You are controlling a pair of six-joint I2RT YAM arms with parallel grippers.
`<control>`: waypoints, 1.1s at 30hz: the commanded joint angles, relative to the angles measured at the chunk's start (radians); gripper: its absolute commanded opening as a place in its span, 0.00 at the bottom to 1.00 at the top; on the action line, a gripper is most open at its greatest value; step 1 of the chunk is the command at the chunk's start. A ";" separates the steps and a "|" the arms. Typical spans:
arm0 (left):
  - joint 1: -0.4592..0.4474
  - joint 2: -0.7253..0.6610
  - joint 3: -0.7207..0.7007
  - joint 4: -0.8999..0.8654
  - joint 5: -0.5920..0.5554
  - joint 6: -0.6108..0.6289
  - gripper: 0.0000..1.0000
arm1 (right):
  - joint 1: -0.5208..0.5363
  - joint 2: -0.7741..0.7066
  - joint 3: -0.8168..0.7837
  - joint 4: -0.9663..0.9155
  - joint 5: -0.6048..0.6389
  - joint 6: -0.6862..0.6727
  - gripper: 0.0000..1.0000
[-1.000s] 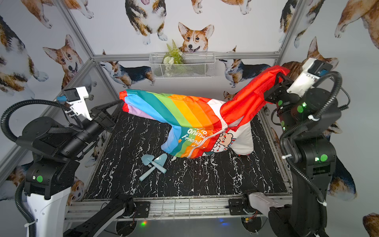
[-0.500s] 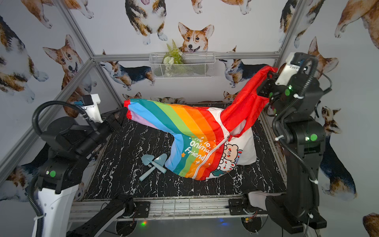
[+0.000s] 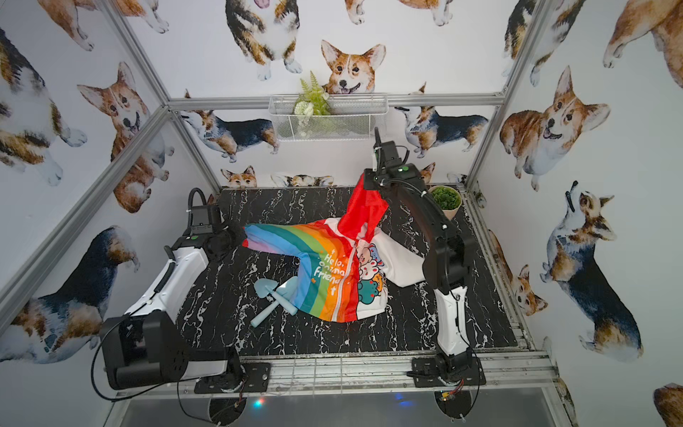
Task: Unzip the jacket
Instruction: Flatten out the jacket at the center of the board.
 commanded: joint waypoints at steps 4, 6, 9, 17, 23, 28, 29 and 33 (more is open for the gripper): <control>0.034 0.157 0.039 0.111 0.029 -0.029 0.16 | 0.032 0.256 0.234 -0.016 -0.039 0.034 0.09; 0.037 0.182 0.061 0.099 0.004 -0.019 0.56 | 0.030 0.265 0.239 -0.017 -0.023 0.039 0.37; 0.051 0.179 0.078 0.064 -0.065 -0.008 0.96 | 0.029 0.234 0.212 -0.011 0.006 0.033 0.69; 0.061 0.075 0.030 0.052 -0.127 0.023 1.00 | -0.022 0.064 0.074 -0.037 0.161 0.106 0.78; -0.134 0.024 0.026 0.124 -0.128 0.148 0.92 | -0.024 -0.166 -0.314 0.066 0.208 0.143 0.57; -0.382 0.113 0.100 0.136 -0.189 0.237 0.89 | -0.024 -0.327 -0.638 0.162 0.177 0.194 0.54; -0.421 0.138 0.113 0.136 -0.190 0.243 0.88 | -0.025 -0.356 -0.694 0.167 0.174 0.207 0.53; -0.545 0.219 0.150 0.131 -0.207 0.247 0.85 | -0.024 -0.468 -0.924 0.220 0.188 0.279 0.50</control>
